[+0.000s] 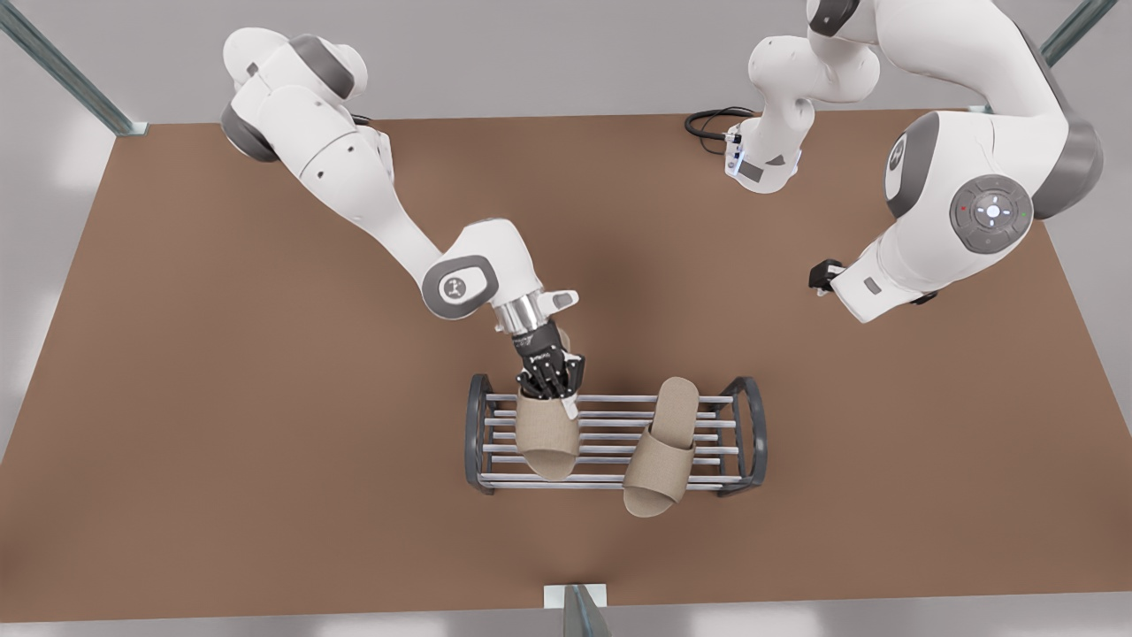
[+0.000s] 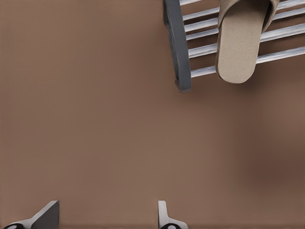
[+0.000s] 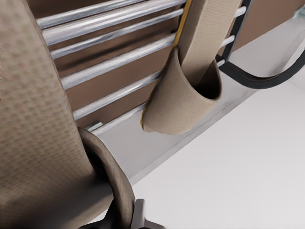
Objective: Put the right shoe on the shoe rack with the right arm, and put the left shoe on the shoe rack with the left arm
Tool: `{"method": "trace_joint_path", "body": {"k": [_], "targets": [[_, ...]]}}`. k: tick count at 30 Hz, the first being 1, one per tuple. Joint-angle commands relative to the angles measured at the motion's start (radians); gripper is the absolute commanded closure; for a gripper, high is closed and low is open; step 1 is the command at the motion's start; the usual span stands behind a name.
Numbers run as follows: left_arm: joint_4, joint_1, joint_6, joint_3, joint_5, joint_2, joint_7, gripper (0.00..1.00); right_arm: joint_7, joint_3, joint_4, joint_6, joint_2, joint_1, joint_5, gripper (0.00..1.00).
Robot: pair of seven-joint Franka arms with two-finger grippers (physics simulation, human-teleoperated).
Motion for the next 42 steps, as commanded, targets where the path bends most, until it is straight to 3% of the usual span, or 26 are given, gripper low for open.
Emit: {"method": "trace_joint_path", "body": {"k": [1, 5, 17, 18, 20, 24, 26, 42], "targets": [[0.000, 0.000, 0.000, 0.000, 0.000, -0.001, -0.002, 0.00, 0.019, -0.011, 0.026, 0.003, 0.016, 0.009, -0.005, 0.74], [0.000, 0.000, -0.003, 0.002, 0.000, -0.001, -0.002, 0.00, 0.020, -0.087, 0.077, 0.003, 0.057, 0.076, 0.004, 0.73], [0.000, 0.000, -0.003, 0.005, 0.000, 0.007, -0.001, 0.00, 0.020, -0.127, 0.198, 0.006, 0.166, 0.114, -0.002, 0.70], [0.000, 0.000, -0.003, 0.005, -0.001, 0.007, -0.001, 0.00, 0.019, -0.129, 0.198, 0.006, 0.168, 0.113, -0.002, 0.65], [0.000, 0.000, -0.004, 0.005, -0.001, 0.007, -0.001, 0.00, 0.017, -0.140, 0.198, 0.020, 0.168, 0.114, -0.005, 0.33], [0.000, 0.000, -0.006, 0.003, 0.000, 0.007, -0.001, 0.00, 0.016, -0.140, 0.198, 0.021, 0.171, 0.114, -0.008, 0.18], [0.000, 0.000, -0.006, 0.005, 0.000, 0.007, -0.001, 0.00, 0.019, -0.140, 0.198, 0.021, 0.169, 0.121, -0.001, 0.00], [0.000, 0.000, -0.018, 0.002, 0.000, 0.004, -0.002, 0.00, 0.052, -0.134, 0.121, 0.043, 0.131, 0.111, 0.008, 0.00]]}}
